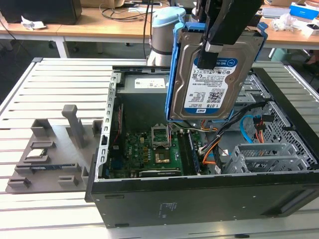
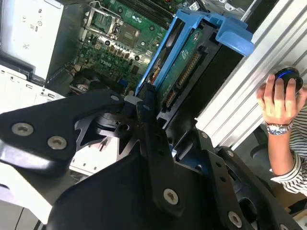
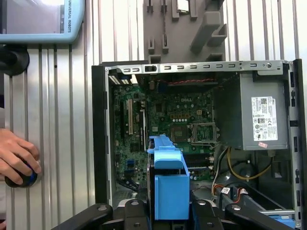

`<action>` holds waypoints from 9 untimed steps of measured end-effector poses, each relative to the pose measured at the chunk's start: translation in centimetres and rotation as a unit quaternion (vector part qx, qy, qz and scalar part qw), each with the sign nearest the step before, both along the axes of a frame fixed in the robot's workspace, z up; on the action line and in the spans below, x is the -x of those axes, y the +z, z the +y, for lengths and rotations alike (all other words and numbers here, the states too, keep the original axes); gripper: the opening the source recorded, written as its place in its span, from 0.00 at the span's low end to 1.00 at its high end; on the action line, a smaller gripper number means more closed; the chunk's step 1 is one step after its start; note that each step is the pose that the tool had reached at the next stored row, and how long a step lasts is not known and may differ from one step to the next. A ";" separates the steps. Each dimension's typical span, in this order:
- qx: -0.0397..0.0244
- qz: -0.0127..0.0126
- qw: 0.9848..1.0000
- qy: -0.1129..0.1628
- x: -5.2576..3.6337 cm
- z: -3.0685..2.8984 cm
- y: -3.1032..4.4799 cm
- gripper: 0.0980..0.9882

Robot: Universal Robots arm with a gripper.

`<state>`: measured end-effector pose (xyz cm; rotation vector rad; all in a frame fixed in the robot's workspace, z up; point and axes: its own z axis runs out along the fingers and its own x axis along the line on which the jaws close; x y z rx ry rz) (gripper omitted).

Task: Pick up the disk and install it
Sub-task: 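Pick up the disk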

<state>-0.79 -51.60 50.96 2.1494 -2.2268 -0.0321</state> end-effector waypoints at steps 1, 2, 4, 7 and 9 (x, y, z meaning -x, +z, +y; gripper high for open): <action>-0.002 0.000 1.000 0.000 0.00 -0.34 -0.02 0.30; -0.006 0.000 1.000 0.000 0.00 -0.66 -0.03 0.30; -0.015 0.000 1.000 0.000 0.00 -1.69 -0.08 0.30; -0.015 0.000 1.000 0.000 -0.16 -2.10 -0.23 0.30; -0.015 0.000 1.000 0.000 -0.45 -2.11 -0.30 0.30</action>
